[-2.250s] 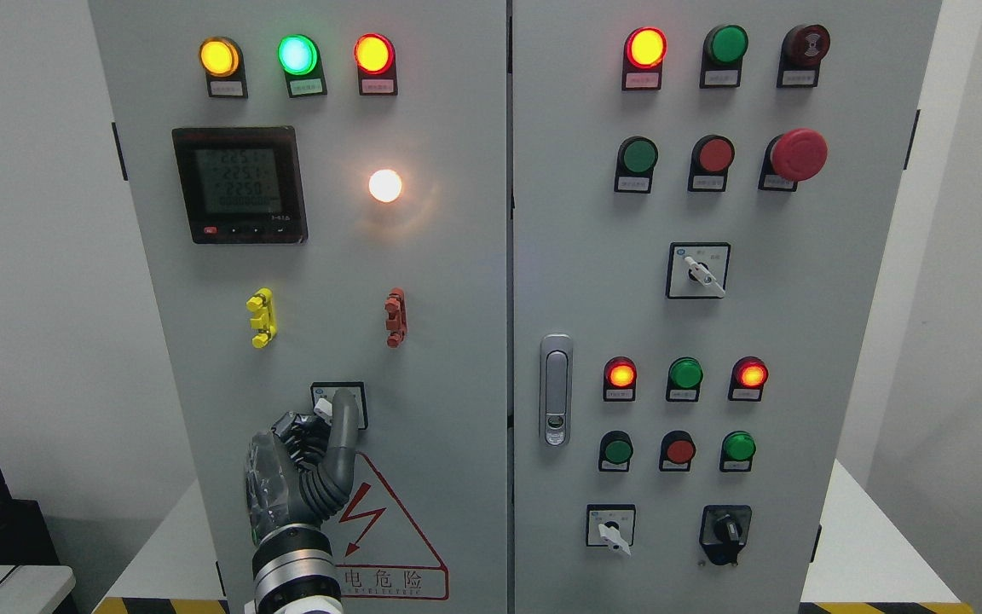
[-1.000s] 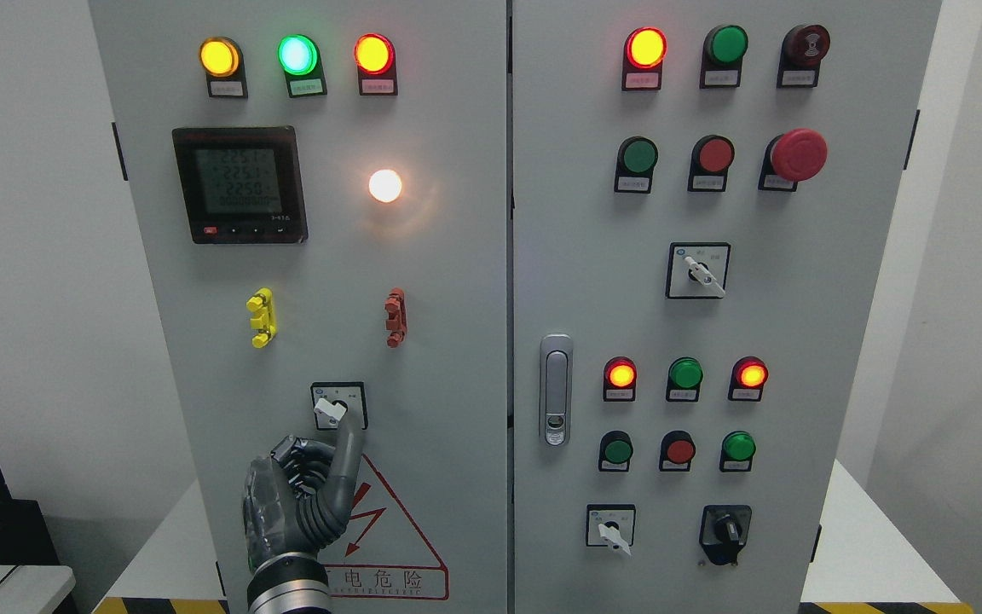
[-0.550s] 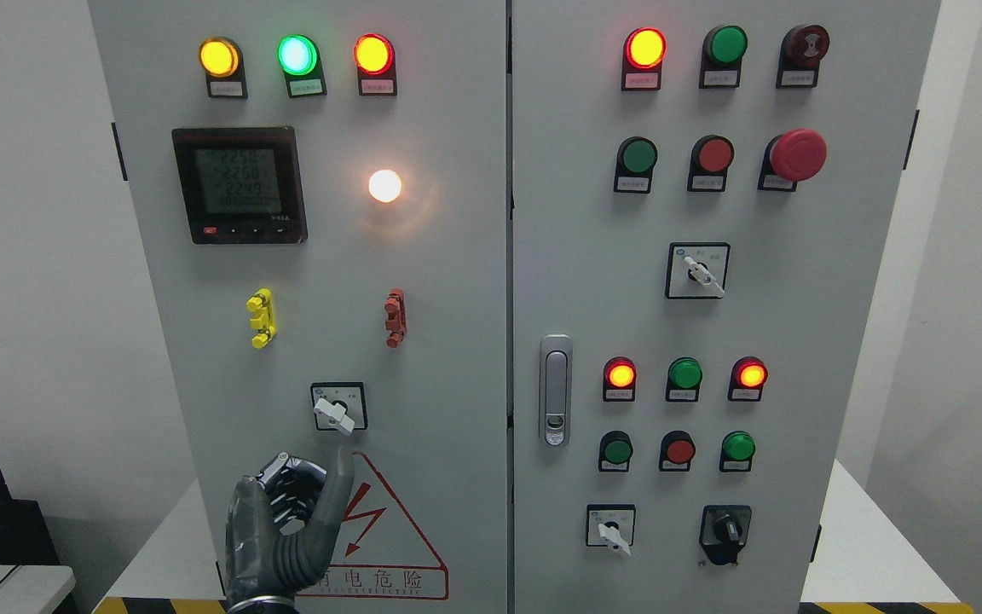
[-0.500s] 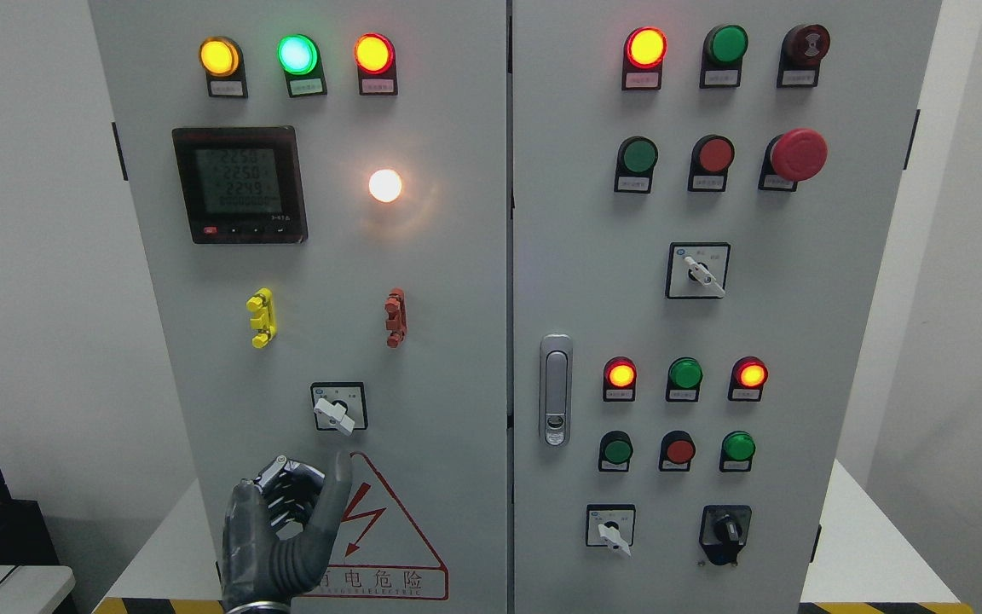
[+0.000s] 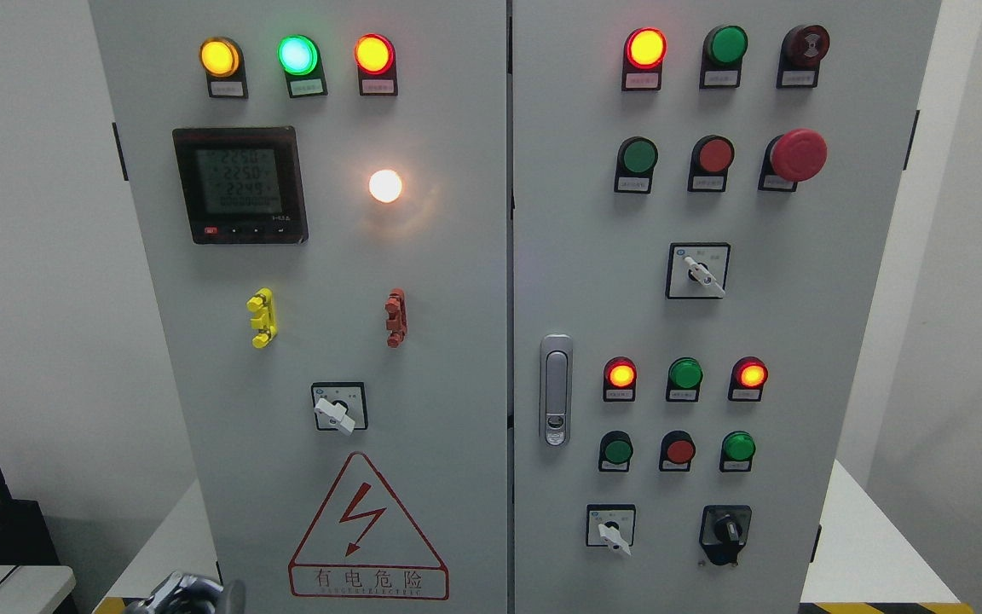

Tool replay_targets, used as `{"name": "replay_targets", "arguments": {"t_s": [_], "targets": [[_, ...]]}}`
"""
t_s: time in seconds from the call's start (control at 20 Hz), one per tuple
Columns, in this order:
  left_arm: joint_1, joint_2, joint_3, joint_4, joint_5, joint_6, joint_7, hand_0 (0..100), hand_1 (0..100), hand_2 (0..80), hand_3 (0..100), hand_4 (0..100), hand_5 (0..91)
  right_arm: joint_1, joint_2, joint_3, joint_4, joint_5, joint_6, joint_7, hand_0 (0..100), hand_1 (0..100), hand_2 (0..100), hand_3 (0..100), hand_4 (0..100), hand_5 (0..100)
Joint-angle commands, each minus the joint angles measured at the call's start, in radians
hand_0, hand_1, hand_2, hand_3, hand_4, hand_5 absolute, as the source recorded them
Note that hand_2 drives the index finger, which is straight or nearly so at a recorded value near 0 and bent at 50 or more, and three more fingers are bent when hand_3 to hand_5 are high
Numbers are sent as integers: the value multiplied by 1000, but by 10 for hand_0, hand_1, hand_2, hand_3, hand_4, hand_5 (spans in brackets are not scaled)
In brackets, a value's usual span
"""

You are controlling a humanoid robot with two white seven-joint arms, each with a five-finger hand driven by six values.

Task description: Turn on light switch 1

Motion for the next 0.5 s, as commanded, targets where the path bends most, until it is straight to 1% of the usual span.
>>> {"name": "replay_targets", "arguments": {"t_s": [0.0, 0.05, 0.15, 0.25, 0.3, 0.45], "targets": [[107, 16, 430, 393, 12, -76, -21, 109, 278, 326, 506, 498, 141, 0, -1, 17, 0, -25, 0, 0, 120, 389, 0, 0, 0, 0], [108, 16, 453, 455, 12, -76, -23, 121, 266, 301, 468, 473, 127, 0, -1, 17, 0, -25, 0, 0, 120, 389, 0, 0, 0, 0], [124, 19, 486, 574, 12, -73, -29, 158, 217, 206, 344, 366, 80, 0, -1, 17, 0, -25, 0, 0, 120, 389, 0, 0, 0, 0], [142, 36, 503, 686, 12, -71, -41, 177, 193, 168, 283, 306, 54, 0, -1, 17, 0, -25, 0, 0, 120, 389, 0, 0, 0, 0], [148, 42, 509, 740, 12, -65, -41, 188, 171, 135, 233, 252, 22, 0, -1, 17, 0, -25, 0, 0, 120, 389, 0, 0, 0, 0], [173, 72, 510, 900, 9, -62, -60, 224, 100, 74, 147, 178, 0, 0, -1, 17, 0, -25, 0, 0, 120, 389, 0, 0, 0, 0]]}}
